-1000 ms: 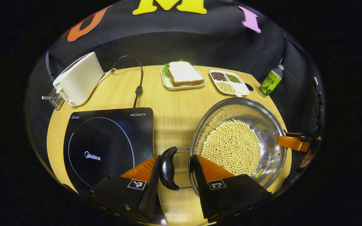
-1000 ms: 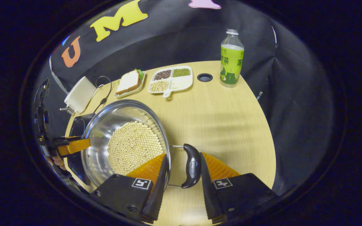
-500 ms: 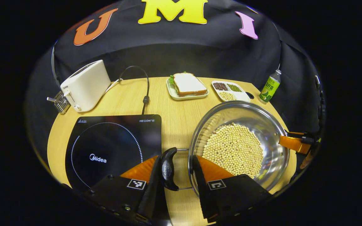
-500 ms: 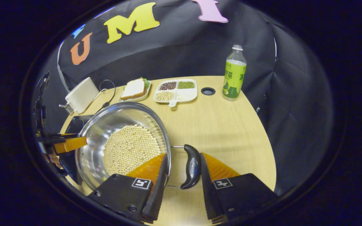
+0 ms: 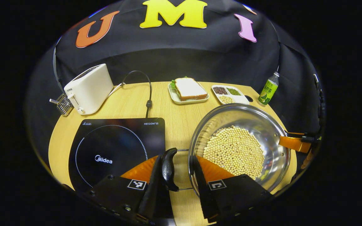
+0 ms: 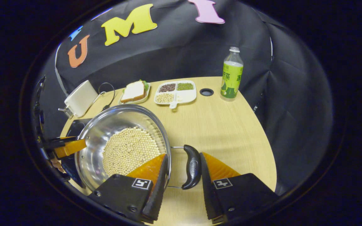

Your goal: First push the handle of the pot to place it horizontally, then grasp the pot with both hands and set it on the induction cooktop.

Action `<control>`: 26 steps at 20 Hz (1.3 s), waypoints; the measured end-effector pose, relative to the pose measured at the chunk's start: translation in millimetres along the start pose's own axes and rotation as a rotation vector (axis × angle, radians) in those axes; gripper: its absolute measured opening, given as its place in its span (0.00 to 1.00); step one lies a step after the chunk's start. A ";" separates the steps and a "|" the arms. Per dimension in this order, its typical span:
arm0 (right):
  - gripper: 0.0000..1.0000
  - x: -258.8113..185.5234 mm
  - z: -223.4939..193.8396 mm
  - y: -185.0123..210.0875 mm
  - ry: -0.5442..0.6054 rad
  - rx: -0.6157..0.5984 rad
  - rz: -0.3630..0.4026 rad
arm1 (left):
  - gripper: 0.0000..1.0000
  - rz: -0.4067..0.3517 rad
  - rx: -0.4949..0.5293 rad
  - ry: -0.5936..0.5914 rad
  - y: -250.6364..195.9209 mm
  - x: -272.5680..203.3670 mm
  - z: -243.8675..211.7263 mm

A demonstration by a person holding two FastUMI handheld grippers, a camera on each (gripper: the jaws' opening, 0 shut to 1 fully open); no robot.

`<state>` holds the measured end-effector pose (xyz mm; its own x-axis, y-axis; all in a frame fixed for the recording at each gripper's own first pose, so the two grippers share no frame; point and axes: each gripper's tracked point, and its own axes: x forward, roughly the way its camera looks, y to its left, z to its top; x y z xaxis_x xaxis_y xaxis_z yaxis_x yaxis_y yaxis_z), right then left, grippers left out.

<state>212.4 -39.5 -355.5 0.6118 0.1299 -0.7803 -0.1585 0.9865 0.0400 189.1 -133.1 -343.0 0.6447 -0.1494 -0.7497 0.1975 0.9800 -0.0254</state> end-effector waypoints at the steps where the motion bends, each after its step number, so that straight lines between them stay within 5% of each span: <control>1: 0.56 -5.5 1.7 5.2 0.000 -0.001 0.000 | 0.56 0.000 -0.003 -0.009 3.9 -4.3 2.4; 15: 0.56 -56.6 46.9 144.8 -0.073 -0.061 0.069 | 0.56 0.040 -0.069 -0.109 125.5 -90.0 32.7; 26: 0.56 -35.3 66.7 275.7 -0.081 -0.143 0.147 | 0.56 0.128 -0.160 -0.137 243.3 -113.2 32.0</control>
<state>198.7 234.5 -275.4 0.6330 0.2845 -0.7200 -0.3555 0.9330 0.0562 187.9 118.0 -243.1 0.7531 -0.0280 -0.6573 -0.0048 0.9988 -0.0481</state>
